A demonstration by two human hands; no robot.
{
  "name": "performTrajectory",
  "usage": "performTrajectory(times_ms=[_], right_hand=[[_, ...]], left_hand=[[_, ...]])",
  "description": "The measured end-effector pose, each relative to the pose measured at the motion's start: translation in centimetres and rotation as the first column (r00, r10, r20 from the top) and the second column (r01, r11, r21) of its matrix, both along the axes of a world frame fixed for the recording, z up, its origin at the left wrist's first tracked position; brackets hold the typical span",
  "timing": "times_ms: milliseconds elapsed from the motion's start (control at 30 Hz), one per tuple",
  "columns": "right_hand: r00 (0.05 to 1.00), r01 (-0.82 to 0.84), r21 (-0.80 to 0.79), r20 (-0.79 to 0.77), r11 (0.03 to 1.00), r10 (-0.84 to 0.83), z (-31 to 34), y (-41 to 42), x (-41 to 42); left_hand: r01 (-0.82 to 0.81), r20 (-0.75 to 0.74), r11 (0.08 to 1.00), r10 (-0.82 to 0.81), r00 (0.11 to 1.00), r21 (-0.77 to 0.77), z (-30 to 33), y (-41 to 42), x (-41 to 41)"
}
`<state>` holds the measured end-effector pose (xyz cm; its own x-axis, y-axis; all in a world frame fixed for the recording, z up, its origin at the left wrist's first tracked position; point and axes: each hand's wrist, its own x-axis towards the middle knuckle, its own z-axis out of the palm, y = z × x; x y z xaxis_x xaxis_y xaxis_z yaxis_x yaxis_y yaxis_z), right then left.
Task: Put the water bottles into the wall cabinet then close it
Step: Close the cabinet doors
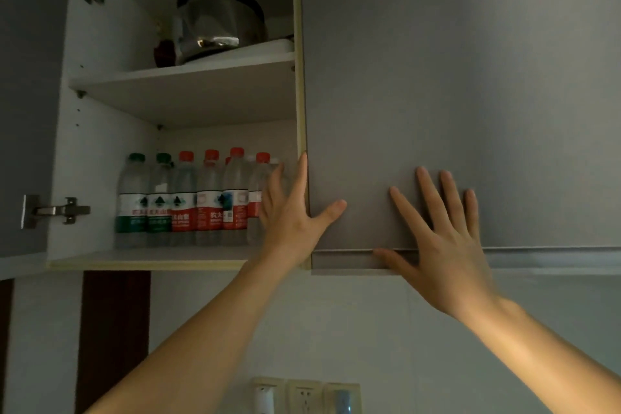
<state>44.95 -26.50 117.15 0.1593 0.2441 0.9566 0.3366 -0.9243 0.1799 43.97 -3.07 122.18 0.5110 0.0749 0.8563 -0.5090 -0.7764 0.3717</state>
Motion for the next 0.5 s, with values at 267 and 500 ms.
performTrajectory(times_ms=[267, 500], right_hand=[[0.942, -0.296, 0.161, -0.11, 0.941, 0.316, 0.0, 5.1, -5.5], [0.702, -0.631, 0.292, -0.179, 0.719, 0.689, 2.1, 18.5, -14.1]], left_hand=[[0.037, 0.171, 0.998, -0.029, 0.985, -0.042, -1.1, 5.3, -8.7], [-0.043, 0.239, 0.996, 0.062, 0.969, -0.08, 0.0, 13.7, -21.2]])
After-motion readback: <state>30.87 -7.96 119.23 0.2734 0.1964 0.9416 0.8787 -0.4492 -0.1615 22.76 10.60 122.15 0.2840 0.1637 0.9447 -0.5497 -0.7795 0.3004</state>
